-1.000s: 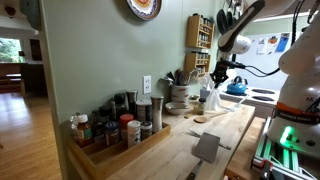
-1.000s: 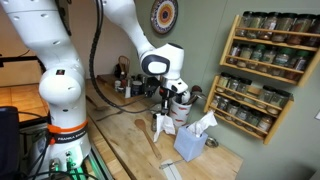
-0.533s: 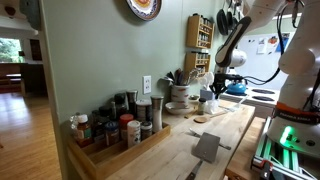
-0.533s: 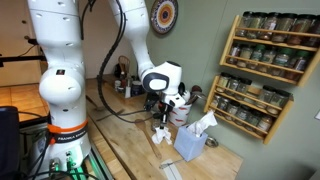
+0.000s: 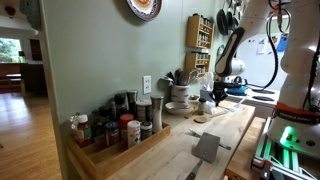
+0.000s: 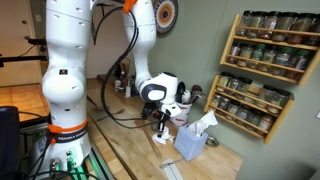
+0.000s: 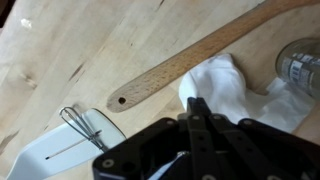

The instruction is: Pick up one sheet of tissue from the blue tissue box and put it on the kitchen counter

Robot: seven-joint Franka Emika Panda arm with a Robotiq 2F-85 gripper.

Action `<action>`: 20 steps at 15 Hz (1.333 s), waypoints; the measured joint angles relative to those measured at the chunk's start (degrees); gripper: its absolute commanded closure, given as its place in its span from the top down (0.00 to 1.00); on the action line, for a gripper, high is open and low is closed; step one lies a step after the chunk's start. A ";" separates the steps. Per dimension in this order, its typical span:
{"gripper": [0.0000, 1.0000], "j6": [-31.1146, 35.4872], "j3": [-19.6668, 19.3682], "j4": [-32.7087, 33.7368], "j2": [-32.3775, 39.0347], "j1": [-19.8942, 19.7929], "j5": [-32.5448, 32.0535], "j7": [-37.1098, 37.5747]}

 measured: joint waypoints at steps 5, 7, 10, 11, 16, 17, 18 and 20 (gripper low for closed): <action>0.71 -0.26 -2.82 0.78 -2.12 1.77 -0.55 -2.23; 0.87 -3.33 -4.68 0.32 -6.03 1.52 -4.02 -3.21; 1.00 -11.83 -5.45 0.90 -13.42 -0.70 -7.20 -6.44; 1.00 -14.31 -5.42 0.06 -16.36 -1.60 -7.86 -7.59; 1.00 -32.51 -5.02 0.37 -30.99 -3.53 -7.54 -17.28; 0.99 -35.75 -4.97 0.06 -33.97 -3.62 -7.52 -19.32; 1.00 -39.23 -4.86 0.46 -36.79 -3.62 -7.51 -21.37; 1.00 -45.39 -4.37 0.93 -42.39 -3.67 -7.96 -25.81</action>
